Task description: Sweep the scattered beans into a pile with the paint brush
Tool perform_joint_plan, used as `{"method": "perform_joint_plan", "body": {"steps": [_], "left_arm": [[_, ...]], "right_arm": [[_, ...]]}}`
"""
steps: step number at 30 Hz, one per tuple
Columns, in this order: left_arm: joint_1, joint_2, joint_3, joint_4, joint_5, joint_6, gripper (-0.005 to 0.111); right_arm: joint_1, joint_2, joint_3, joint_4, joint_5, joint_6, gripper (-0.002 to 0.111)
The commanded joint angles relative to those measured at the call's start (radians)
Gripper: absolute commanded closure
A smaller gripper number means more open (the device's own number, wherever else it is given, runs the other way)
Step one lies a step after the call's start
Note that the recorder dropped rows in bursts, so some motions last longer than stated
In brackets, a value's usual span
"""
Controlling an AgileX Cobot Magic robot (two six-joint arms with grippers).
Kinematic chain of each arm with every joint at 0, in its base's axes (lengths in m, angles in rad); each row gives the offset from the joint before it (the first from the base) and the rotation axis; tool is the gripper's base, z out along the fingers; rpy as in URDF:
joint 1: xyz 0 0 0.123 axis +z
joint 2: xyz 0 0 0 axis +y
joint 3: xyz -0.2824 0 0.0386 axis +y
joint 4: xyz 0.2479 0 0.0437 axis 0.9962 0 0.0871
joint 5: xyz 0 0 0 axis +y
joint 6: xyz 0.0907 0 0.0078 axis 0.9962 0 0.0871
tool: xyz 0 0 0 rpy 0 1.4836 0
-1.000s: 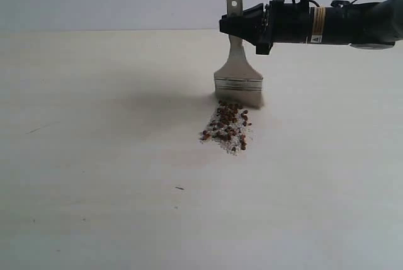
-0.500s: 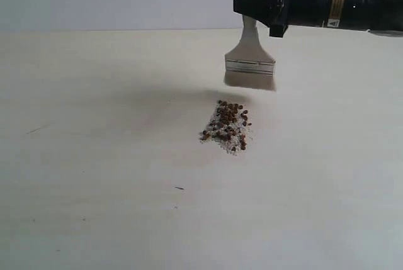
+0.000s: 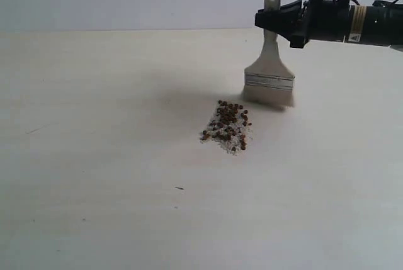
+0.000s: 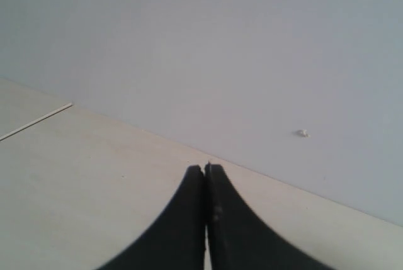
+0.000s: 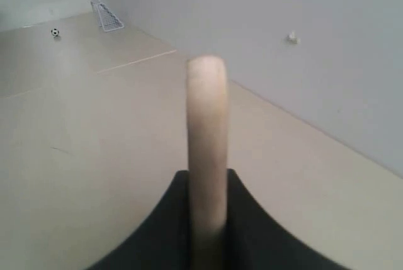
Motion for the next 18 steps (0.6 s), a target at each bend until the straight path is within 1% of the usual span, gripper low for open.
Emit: {"method": "perform_joint_plan", "body": {"steps": [1,4,6,8,11,12,15,18], "left_arm": [[0.003,0.003,0.004,-0.004,0.003,-0.001,0.107],[0.003,0.003,0.004,-0.004,0.003,-0.001,0.107],[0.003,0.003,0.004,-0.004,0.003,-0.001,0.107],[0.003,0.003,0.004,-0.004,0.003,-0.001,0.107],[0.003,0.003,0.004,-0.004,0.003,-0.001,0.107],[0.003,0.003,0.004,-0.004,0.003,-0.001,0.107],[0.003,0.003,0.004,-0.004,0.003,-0.001,0.107],[0.003,0.003,0.004,-0.004,0.003,-0.001,0.107]], "right_arm": [[-0.018,-0.066,0.005,0.030,-0.005,0.001,0.108],[-0.040,-0.128,0.005,0.032,-0.005,0.079,0.108],[-0.056,-0.170,0.005,0.028,-0.005,0.208,0.108],[-0.080,-0.210,0.005,-0.017,0.000,0.311,0.108],[-0.095,-0.249,0.008,-0.073,-0.005,0.363,0.108],[-0.087,-0.281,0.041,-0.116,-0.005,0.387,0.108],[-0.083,-0.313,0.176,-0.044,-0.005,0.309,0.108],[-0.083,-0.340,0.301,0.030,-0.005,0.175,0.108]]}}
